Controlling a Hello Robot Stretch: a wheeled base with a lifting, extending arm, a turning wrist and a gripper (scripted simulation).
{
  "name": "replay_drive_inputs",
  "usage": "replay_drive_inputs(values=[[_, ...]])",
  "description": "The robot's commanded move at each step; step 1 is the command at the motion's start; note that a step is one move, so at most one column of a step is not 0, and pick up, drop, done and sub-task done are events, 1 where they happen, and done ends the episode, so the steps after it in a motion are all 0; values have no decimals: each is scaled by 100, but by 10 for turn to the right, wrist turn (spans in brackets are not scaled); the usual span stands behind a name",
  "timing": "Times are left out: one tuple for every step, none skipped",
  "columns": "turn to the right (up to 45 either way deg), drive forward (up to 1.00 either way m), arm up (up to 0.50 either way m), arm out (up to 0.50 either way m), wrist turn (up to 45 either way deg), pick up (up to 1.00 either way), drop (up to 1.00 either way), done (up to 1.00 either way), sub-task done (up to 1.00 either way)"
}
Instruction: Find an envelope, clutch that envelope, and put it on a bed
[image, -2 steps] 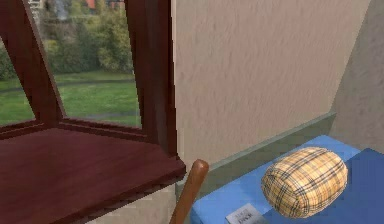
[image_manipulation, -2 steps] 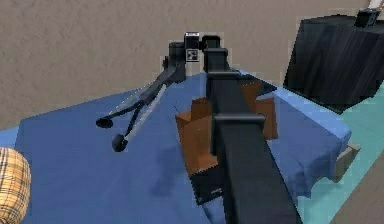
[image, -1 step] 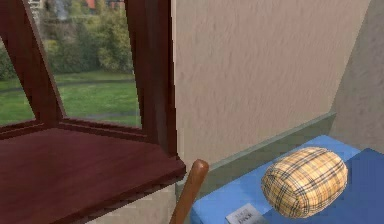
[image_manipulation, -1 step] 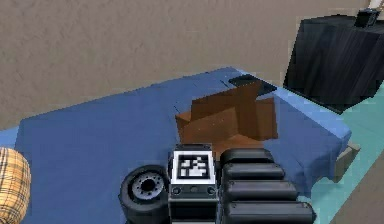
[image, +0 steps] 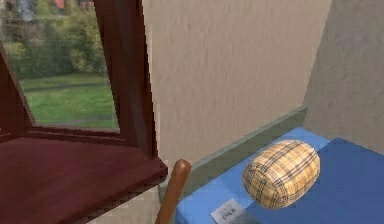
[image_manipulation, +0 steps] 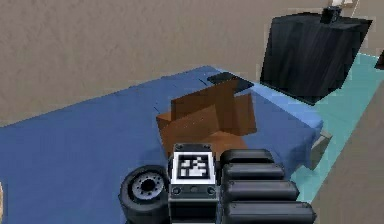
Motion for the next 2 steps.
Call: replay_drive_inputs(values=[[30, 0, 0, 0, 0, 0, 0, 0, 0], [450, 0, 0, 0, 0, 0, 0, 0, 0]])
